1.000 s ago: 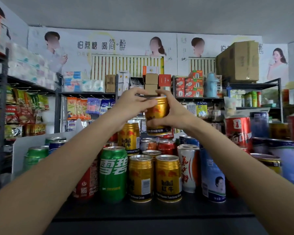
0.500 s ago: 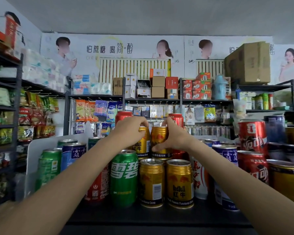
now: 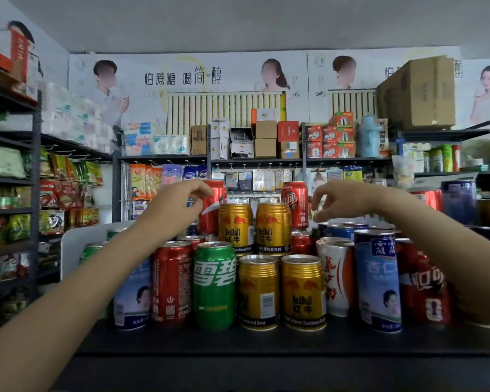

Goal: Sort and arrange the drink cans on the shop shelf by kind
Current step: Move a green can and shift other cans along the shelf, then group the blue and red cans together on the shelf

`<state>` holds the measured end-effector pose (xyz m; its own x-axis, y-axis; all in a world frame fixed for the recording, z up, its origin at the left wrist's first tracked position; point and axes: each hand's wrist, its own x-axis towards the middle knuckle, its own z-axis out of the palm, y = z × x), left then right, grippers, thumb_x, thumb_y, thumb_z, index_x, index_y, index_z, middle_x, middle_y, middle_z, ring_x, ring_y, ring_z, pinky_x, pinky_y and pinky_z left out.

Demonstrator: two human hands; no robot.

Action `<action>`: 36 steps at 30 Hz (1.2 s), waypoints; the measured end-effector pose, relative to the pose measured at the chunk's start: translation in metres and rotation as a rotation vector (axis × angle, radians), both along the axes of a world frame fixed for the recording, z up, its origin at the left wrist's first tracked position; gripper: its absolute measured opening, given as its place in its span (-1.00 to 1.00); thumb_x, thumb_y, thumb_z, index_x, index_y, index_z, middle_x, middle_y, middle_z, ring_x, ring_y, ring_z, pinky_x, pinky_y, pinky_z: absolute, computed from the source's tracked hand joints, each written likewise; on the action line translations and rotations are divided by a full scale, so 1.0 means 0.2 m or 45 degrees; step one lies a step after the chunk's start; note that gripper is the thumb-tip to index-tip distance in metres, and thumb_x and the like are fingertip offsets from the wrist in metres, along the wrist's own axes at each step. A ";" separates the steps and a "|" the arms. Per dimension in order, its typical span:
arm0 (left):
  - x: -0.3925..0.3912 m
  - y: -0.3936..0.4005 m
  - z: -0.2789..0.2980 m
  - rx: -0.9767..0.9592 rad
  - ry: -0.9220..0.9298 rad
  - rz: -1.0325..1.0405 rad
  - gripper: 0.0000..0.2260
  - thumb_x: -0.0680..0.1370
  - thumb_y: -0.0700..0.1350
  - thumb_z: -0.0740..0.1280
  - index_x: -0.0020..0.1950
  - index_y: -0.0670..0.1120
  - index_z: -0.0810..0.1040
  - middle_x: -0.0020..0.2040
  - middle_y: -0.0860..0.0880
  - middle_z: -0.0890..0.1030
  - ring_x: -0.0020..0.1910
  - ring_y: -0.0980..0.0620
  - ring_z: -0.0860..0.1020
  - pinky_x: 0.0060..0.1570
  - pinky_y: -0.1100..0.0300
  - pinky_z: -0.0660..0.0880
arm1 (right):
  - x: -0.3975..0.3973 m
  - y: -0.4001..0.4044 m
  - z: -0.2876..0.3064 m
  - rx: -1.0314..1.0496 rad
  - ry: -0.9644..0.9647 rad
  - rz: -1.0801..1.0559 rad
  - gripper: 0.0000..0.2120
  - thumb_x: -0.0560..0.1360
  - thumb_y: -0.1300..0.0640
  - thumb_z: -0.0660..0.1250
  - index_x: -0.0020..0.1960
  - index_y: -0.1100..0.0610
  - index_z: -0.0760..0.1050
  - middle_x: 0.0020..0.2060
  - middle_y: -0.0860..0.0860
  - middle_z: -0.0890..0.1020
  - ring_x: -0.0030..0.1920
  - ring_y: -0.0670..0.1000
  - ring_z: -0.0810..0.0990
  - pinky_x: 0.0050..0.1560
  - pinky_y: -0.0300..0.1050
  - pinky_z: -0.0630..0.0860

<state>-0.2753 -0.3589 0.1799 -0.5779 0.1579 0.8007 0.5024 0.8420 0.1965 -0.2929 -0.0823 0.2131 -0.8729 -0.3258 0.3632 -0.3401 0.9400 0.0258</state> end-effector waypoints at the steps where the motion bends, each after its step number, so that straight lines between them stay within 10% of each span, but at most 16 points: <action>1: 0.01 0.01 0.00 -0.014 -0.005 -0.011 -0.77 0.55 -0.29 0.22 0.12 -0.08 0.55 0.12 0.02 0.57 0.02 0.16 0.47 -0.02 0.34 0.35 | 0.01 0.01 0.00 0.056 -0.063 -0.007 -0.73 0.51 0.05 0.31 0.17 0.13 0.47 -0.01 -0.09 0.43 0.08 -0.08 0.43 0.28 -0.04 0.33; 7: 0.02 0.13 -0.02 -0.064 0.033 -0.097 -0.77 0.55 -0.26 0.22 0.13 -0.04 0.55 0.06 0.09 0.54 -0.05 0.17 0.47 -0.18 0.49 0.32 | 0.00 0.05 -0.04 0.147 -0.393 0.006 -0.63 0.53 0.12 0.29 0.32 0.12 0.37 0.24 0.04 0.48 0.21 0.05 0.49 0.27 -0.06 0.39; 14: 0.04 0.36 -0.16 -0.168 0.022 -0.209 -0.76 0.55 -0.19 0.22 0.18 0.02 0.50 0.12 0.15 0.50 0.11 0.18 0.39 0.11 0.30 0.28 | -0.02 0.04 -0.08 0.280 -0.407 -0.076 -0.35 0.38 0.05 0.46 0.39 0.04 0.28 0.38 0.04 0.34 0.37 0.10 0.31 0.36 0.05 0.26; 24: 0.04 0.57 -0.18 -0.055 -0.159 -0.380 -0.71 0.55 -0.17 0.26 0.27 -0.03 0.42 0.22 0.07 0.48 0.11 0.23 0.41 0.12 0.36 0.38 | 0.02 0.08 0.02 -0.198 -0.323 0.168 -0.40 0.32 0.19 0.50 0.22 0.15 0.25 -0.05 -0.08 0.40 0.11 0.03 0.42 0.08 -0.16 0.46; 28: 0.06 0.63 -0.12 0.329 -0.268 -0.477 -0.70 0.56 -0.06 0.23 0.29 -0.07 0.38 0.18 0.05 0.49 0.10 0.14 0.46 0.06 0.33 0.42 | 0.14 0.15 0.20 -0.614 -0.101 0.360 -0.47 0.32 0.29 0.46 0.16 0.13 0.26 -0.02 0.00 0.45 0.06 0.07 0.49 -0.06 -0.14 0.54; 32: 0.09 0.66 -0.02 1.157 -0.894 -1.075 -0.57 0.48 0.11 0.24 0.27 -0.06 0.33 0.21 -0.26 0.48 0.13 -0.12 0.52 0.08 0.07 0.54 | 0.27 0.21 0.23 -1.129 0.037 0.612 -0.52 0.32 0.27 0.45 0.11 0.11 0.27 0.01 0.03 0.47 -0.04 0.02 0.54 -0.28 -0.30 0.54; 36: 0.10 0.69 0.07 1.554 -1.024 -1.346 -0.59 0.44 0.02 0.36 0.21 -0.15 0.45 0.11 -0.25 0.52 0.11 -0.16 0.52 0.00 0.02 0.57 | 0.29 0.24 0.12 -1.350 -0.065 0.779 -0.56 0.27 0.21 0.44 0.04 0.09 0.29 0.07 0.09 0.48 0.03 0.08 0.56 -0.12 -0.22 0.59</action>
